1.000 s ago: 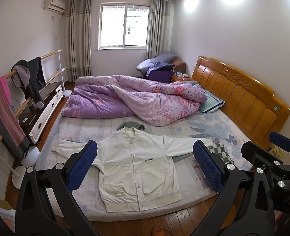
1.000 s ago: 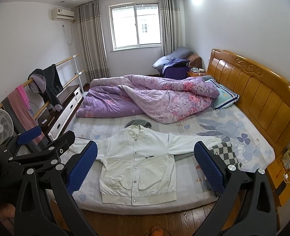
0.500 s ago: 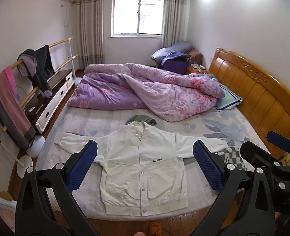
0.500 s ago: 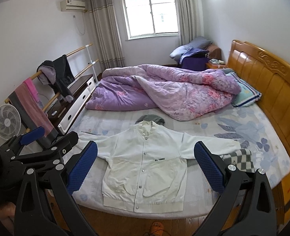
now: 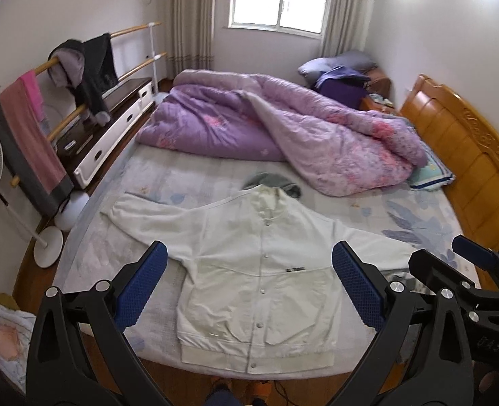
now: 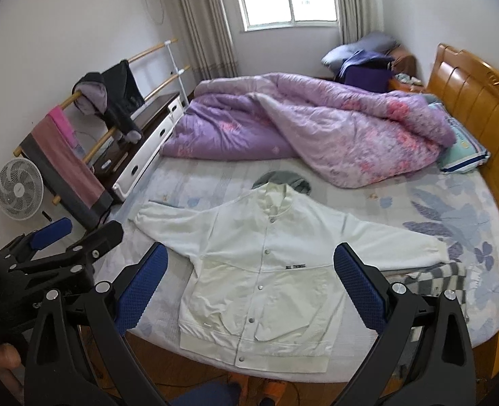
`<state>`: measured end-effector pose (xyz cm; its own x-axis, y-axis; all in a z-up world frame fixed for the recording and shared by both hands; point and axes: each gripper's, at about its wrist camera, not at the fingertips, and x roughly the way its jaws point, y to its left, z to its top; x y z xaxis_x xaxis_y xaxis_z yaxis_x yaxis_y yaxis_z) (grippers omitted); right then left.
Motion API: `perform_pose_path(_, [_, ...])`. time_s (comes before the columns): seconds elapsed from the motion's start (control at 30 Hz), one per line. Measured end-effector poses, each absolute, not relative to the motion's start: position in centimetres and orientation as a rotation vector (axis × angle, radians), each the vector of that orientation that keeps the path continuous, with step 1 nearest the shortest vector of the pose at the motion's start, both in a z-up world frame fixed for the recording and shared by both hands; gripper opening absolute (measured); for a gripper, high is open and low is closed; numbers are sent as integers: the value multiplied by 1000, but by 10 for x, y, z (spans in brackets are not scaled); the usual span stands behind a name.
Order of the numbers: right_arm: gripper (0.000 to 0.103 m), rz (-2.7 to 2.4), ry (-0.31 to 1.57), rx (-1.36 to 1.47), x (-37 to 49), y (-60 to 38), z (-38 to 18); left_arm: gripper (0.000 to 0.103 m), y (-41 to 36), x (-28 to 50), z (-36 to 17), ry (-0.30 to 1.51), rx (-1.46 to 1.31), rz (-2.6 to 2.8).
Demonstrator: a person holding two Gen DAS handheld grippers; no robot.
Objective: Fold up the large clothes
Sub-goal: 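Grasp the white jacket's sleeve cuff with the left gripper and lift it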
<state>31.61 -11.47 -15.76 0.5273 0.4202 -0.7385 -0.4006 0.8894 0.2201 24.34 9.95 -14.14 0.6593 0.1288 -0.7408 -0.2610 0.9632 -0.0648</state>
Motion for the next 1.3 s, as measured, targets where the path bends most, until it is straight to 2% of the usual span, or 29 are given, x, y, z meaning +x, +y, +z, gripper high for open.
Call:
perform_pose_path(0.2, [95,521,951,-5,359,-53,-196,98,158,277,-178,875,-234,272])
perform_pose_path(0.47, [95,497,1052,11,422,50,-261,98,282,340,-243,946,-283,289])
perform_pose_path(0.63, [95,478,1108,-10,464,118,-316,98,378,375,-306,1019,-379,322])
perform_pose_path(0.83, [94,447,1192,-7,500,164,-393,98,519,393,-412,1084,-535,505])
perform_pose_path(0.9, [80,438,1216,-23,507,177,-420,98,558,394,-446,1095,-569,572])
perform_pose_path(0.97, [57,440,1266,-34,515,188,-453,98,588,392,-473,1114,-636,616])
perform_pose_path(1.03, [41,449,1318,-26,521,195,-481,98,620,390,-502,1097,-701,647])
perform_pose_path(1.07, [37,448,1334,-26,523,198,-492,98,634,390,-517,1093,-717,661])
perform_pose_path(1.3, [36,456,1417,-23,532,210,-557,97,693,408,-603,1114,-829,709])
